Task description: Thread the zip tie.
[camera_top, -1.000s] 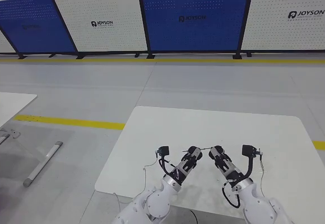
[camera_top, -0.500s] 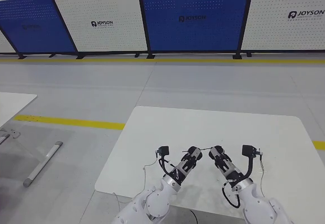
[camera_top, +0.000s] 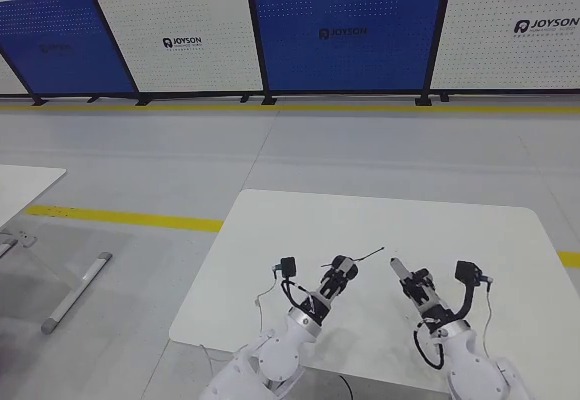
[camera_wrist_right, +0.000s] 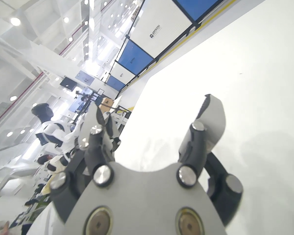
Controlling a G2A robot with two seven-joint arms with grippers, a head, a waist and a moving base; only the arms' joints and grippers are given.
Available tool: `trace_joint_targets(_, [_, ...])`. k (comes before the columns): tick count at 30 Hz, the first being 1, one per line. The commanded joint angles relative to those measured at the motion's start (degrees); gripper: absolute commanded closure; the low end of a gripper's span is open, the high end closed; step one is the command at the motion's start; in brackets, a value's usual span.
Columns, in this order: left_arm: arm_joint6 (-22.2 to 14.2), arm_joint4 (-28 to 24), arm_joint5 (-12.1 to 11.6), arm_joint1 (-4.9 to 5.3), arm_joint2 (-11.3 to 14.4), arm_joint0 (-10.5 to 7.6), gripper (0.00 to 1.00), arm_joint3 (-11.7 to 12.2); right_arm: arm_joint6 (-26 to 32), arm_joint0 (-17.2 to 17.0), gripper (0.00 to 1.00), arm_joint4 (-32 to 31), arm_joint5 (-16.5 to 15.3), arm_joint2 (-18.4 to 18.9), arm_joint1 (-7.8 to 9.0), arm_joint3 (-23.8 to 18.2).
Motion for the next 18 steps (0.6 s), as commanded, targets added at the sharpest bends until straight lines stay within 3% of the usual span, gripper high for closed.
trace_joint_targets(1, [-1.7, -1.4, 0.0, 0.14, -0.4, 0.23, 1.0, -0.4, -0.9, 0.4, 0.0, -3.0, 3.0, -0.5, -0.07, 0.2])
trace_joint_targets(8, [-1.7, -1.4, 0.0, 0.14, -0.4, 0.23, 1.0, -0.4, -0.9, 0.4, 0.0, -3.3, 2.9, -0.5, -0.06, 0.2])
trace_joint_targets(11, [-1.3, -1.2, 0.5, 0.11, -0.5, 0.24, 1.0, -0.5, -0.9, 0.5, 0.0, -6.7, 2.1, -1.1, 0.03, 0.3])
trace_joint_targets(18, [-4.7, -6.2, 0.0, 0.25, -1.5, 0.65, 1.0, -1.3, 5.3, 1.9, 0.0, -15.0, -2.6, -1.7, 0.74, 1.6])
